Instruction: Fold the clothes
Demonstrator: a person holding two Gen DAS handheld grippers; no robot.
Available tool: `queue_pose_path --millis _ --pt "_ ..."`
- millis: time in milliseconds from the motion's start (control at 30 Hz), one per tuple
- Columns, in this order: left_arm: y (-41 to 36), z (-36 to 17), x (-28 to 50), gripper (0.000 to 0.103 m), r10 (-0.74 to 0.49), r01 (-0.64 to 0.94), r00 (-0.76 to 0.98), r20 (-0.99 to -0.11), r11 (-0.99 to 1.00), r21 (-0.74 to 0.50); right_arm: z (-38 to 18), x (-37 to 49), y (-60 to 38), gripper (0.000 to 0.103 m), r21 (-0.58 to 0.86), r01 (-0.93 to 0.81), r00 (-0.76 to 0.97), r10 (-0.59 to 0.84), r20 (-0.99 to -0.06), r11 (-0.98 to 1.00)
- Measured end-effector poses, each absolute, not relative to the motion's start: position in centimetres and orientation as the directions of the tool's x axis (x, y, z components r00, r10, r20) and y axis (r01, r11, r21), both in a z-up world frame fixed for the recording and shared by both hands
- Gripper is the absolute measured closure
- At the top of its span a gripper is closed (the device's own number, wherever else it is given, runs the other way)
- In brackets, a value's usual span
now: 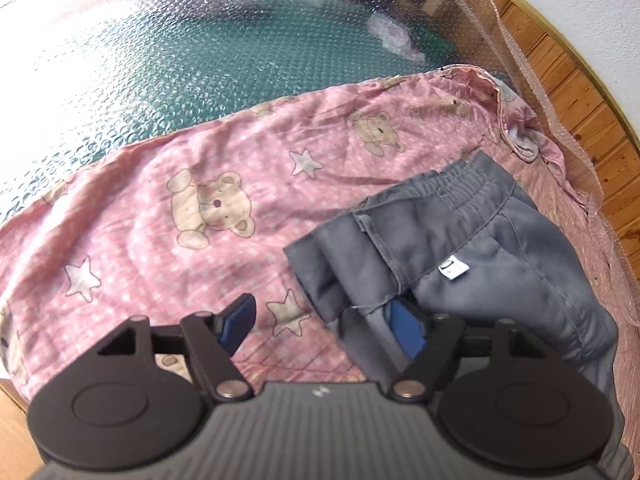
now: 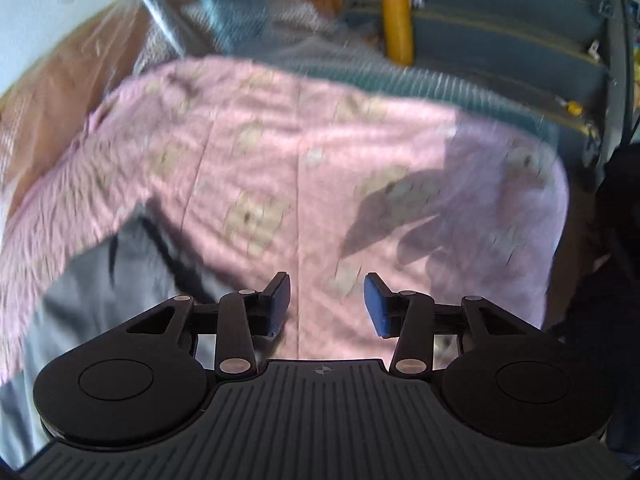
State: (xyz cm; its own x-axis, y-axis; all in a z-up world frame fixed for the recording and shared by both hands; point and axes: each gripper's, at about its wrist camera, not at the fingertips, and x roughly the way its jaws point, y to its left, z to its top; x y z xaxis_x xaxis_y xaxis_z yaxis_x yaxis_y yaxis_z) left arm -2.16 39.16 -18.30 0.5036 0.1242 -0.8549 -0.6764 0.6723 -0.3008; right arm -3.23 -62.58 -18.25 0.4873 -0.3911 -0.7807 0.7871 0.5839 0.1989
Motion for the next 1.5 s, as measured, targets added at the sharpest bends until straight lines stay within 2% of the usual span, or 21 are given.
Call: queue_pose_path --millis 67,167,233,300,367,433,500,533,733,800,867,900,1033,1133,1400,1467,1500 --pt "38.1 -16.9 -1.4 0.029 0.177 -0.695 0.468 -0.866 0.679 -0.236 -16.5 -1.6 -62.3 0.058 0.227 0.717 0.565 -0.359 -0.743 0.659" --pt "37.2 -16.3 -0.3 0.030 0.203 -0.720 0.425 -0.882 0.666 -0.194 -14.9 4.4 -59.3 0.058 0.274 0.482 0.689 -0.167 -0.705 0.832" --pt "36.9 -16.7 0.3 0.030 0.174 -0.713 0.412 -0.895 0.673 -0.197 -14.7 8.7 -56.3 0.059 0.279 0.316 0.723 -0.039 -0.690 0.907" --pt "36.5 -17.0 0.2 0.030 0.219 -0.734 0.355 -0.909 0.667 -0.126 -16.1 12.1 -54.1 0.061 0.246 0.210 0.694 0.033 -0.720 0.946" --pt "36.2 -16.6 -0.7 0.030 0.245 -0.755 0.341 -0.908 0.646 -0.109 -18.4 15.5 -52.4 0.070 0.210 0.138 0.628 0.079 -0.774 0.968" --pt "35.7 -15.6 -2.0 0.030 0.263 -0.779 0.347 -0.900 0.616 -0.121 -21.2 17.5 -52.9 0.078 0.151 0.162 0.539 0.041 -0.841 0.975" --pt "35.3 -14.3 -3.0 0.030 0.283 -0.789 0.352 -0.892 0.603 -0.120 -22.1 17.9 -54.8 0.091 0.139 0.183 0.549 0.017 -0.836 0.973" --pt "35.0 -13.7 -3.4 0.030 0.294 -0.792 0.353 -0.888 0.599 -0.117 -22.2 18.0 -55.8 0.103 0.143 0.197 0.559 0.009 -0.829 0.970" --pt "33.0 -12.1 -2.4 0.030 0.280 -0.770 0.403 -0.871 0.619 -0.158 -22.1 20.5 -58.4 0.103 0.065 0.166 0.547 -0.037 -0.836 0.984" --pt "31.8 -12.4 -1.1 0.030 0.259 -0.738 0.413 -0.873 0.656 -0.154 -20.9 20.0 -60.0 0.103 0.062 0.221 0.574 -0.079 -0.815 0.973" --pt "30.9 -12.6 0.1 0.029 0.230 -0.694 0.439 -0.868 0.701 -0.165 -18.8 16.9 -62.5 0.073 0.165 0.312 0.655 -0.086 -0.750 0.936" --pt "30.4 -12.8 0.7 0.028 0.215 -0.671 0.453 -0.865 0.721 -0.172 -18.9 15.5 -62.6 0.069 0.185 0.306 0.653 -0.064 -0.755 0.934" --pt "29.0 -14.1 2.3 0.027 0.155 -0.607 0.483 -0.862 0.769 -0.202 -19.3 9.9 -63.2 0.069 0.259 0.276 0.636 0.026 -0.771 0.925" --pt "28.1 -14.4 2.4 0.027 0.116 -0.578 0.502 -0.857 0.782 -0.233 -21.8 7.8 -61.6 0.065 0.195 0.239 0.570 0.026 -0.821 0.951" --pt "27.7 -13.3 1.8 0.027 0.092 -0.544 0.516 -0.851 0.803 -0.243 -22.3 7.2 -59.6 0.056 0.120 0.209 0.600 -0.030 -0.800 0.971" --pt "28.1 -13.1 1.3 0.027 0.093 -0.555 0.520 -0.849 0.792 -0.253 -22.0 7.3 -58.4 0.076 0.054 0.156 0.597 -0.050 -0.801 0.986" --pt "28.3 -13.0 1.0 0.027 0.095 -0.561 0.522 -0.848 0.787 -0.257 -21.9 7.3 -57.8 0.076 0.022 0.129 0.596 -0.060 -0.801 0.991"
